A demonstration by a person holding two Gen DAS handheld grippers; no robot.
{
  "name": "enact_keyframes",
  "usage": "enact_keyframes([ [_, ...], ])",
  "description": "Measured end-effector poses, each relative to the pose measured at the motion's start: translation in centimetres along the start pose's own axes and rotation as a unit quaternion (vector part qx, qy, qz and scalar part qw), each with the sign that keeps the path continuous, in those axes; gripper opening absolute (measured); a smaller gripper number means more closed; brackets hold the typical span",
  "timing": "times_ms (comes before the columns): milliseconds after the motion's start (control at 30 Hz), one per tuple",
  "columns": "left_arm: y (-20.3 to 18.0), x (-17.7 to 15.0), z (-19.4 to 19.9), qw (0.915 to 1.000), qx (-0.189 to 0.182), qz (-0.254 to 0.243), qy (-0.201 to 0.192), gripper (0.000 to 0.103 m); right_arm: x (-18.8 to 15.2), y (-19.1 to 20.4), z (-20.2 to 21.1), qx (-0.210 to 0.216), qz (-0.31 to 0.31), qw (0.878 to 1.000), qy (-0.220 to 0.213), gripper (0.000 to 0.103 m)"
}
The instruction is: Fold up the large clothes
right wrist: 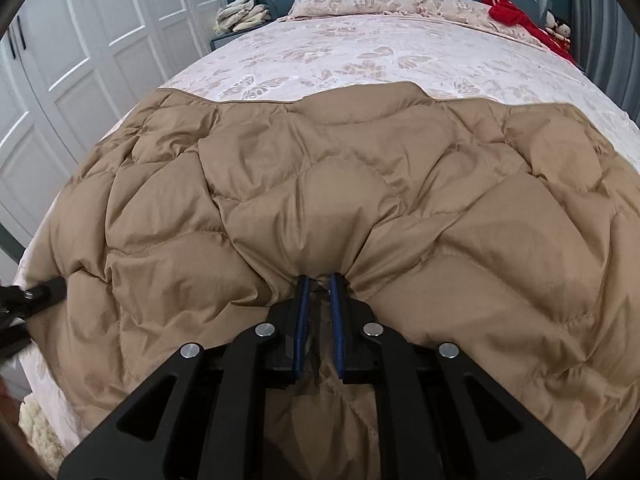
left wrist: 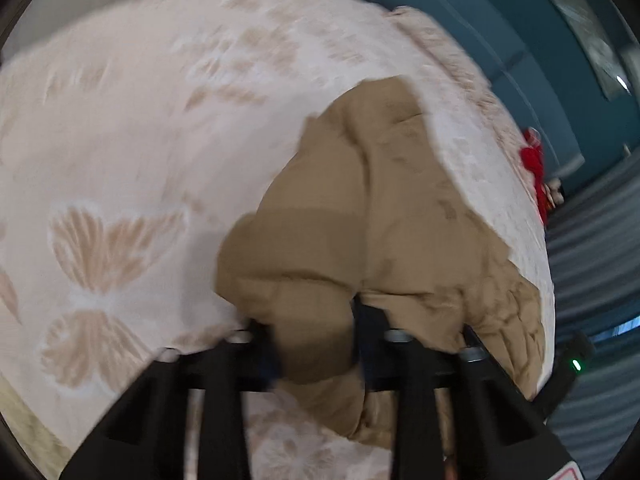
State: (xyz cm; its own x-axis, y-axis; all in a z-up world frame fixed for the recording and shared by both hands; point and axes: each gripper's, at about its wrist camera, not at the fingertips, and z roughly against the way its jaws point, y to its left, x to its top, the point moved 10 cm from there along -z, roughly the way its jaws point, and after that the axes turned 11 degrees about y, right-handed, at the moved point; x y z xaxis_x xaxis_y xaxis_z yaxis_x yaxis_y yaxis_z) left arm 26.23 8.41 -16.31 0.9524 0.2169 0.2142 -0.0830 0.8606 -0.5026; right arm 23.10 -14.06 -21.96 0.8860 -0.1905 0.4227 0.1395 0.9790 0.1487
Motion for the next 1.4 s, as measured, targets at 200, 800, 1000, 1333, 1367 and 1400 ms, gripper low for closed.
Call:
enact_keyframes([
  [200, -4.2, 0.5, 5.4, 0.997, -0.026, -0.059, -0.043, 0.008, -1.9, -1.2, 6.0, 0.062, -0.047, 0.997, 0.008, 0.011],
  [800, -20.5, -5.5, 10.6, 0.9566, -0.044, -0.274, -0.09, 0.005, -8.3, -1.6, 5.8, 0.141, -0.084, 0.984, 0.067, 0.004],
  [1000, -28.5, -10.3, 5.4, 0.9328, -0.076, -0.351, -0.034, 0.005, -10.5, -9.9, 14.1, 0.088, -0.11, 0.99, 0.023, 0.004],
  [1333, -31.1, -21.0, -7.5, 0.9137, -0.043, -0.39, 0.104, 0.006, -14.5, -20.5, 19.2, -0.005, -0.182, 0.983, 0.01, 0.004],
  [1367, -31.0, -21.7, -8.1, 0.9113, -0.035, -0.396, 0.107, 0.006, -14.1, -20.5, 19.1, -0.005, -0.185, 0.983, 0.008, 0.004],
  [1400, -30.8, -22.2, -8.5, 0.9099, -0.03, -0.399, 0.109, 0.006, -14.1, -20.8, 19.2, -0.003, -0.186, 0.982, 0.006, 0.004],
])
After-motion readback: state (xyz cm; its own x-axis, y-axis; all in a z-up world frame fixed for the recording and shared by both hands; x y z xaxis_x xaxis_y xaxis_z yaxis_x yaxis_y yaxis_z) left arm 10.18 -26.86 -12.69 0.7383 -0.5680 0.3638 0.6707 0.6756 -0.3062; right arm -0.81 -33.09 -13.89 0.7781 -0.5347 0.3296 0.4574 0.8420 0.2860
